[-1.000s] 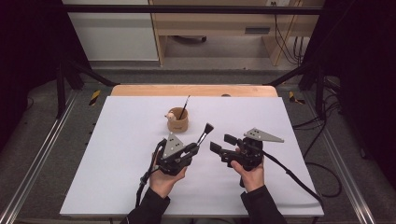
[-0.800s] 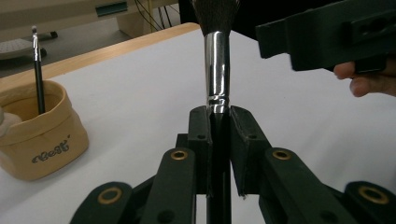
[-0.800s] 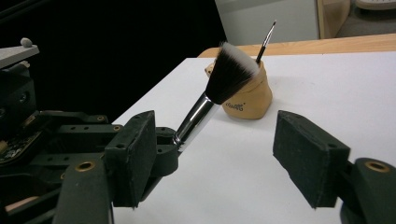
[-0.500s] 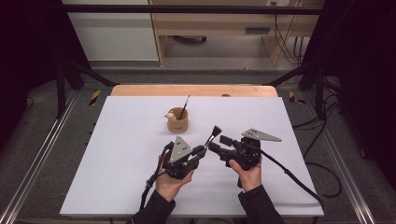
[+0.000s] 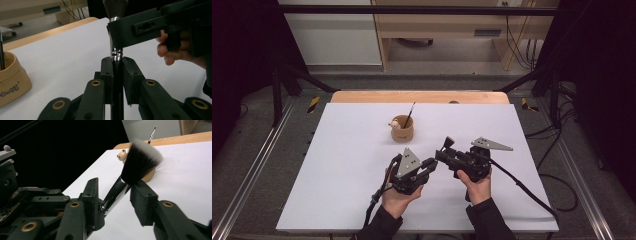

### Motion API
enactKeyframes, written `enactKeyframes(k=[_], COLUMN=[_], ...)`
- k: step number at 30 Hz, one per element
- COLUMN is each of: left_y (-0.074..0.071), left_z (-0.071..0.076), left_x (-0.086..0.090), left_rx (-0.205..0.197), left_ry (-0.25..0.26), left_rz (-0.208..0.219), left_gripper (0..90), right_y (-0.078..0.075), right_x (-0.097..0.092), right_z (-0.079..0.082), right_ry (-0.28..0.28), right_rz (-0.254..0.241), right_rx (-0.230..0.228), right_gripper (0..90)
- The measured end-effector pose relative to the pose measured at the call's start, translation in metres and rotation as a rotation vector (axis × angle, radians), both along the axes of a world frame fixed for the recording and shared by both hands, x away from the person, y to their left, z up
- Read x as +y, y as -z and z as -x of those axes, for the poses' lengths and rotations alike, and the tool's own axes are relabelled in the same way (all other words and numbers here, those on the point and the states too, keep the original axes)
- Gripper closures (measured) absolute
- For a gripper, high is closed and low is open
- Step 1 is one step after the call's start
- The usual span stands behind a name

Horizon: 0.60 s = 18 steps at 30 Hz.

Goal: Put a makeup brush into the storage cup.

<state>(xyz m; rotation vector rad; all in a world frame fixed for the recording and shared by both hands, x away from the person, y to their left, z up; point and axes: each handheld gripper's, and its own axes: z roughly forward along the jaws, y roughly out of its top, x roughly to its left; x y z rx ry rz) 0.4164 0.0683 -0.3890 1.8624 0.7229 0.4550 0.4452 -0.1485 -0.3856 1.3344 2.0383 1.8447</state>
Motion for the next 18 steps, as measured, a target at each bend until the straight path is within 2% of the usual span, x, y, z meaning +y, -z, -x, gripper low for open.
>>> enactKeyframes(k=[4,18], left_y=[-0.0011,-0.0004], left_z=[0.0011,0.0034], left_x=[0.001,0.0006], left_rx=[-0.002,-0.006], left_ry=[0.003,0.006], left_rz=[0.009,0.022], left_gripper=[79.3,79.2], right_y=[-0.0012,-0.0038], right_x=[-0.0008,-0.0028], right_z=[0.0005,0.0018], right_ry=[0.0,-0.026], right_rz=[-0.006,-0.04], right_rx=[0.008,0.016], right_gripper=[65.2,72.7])
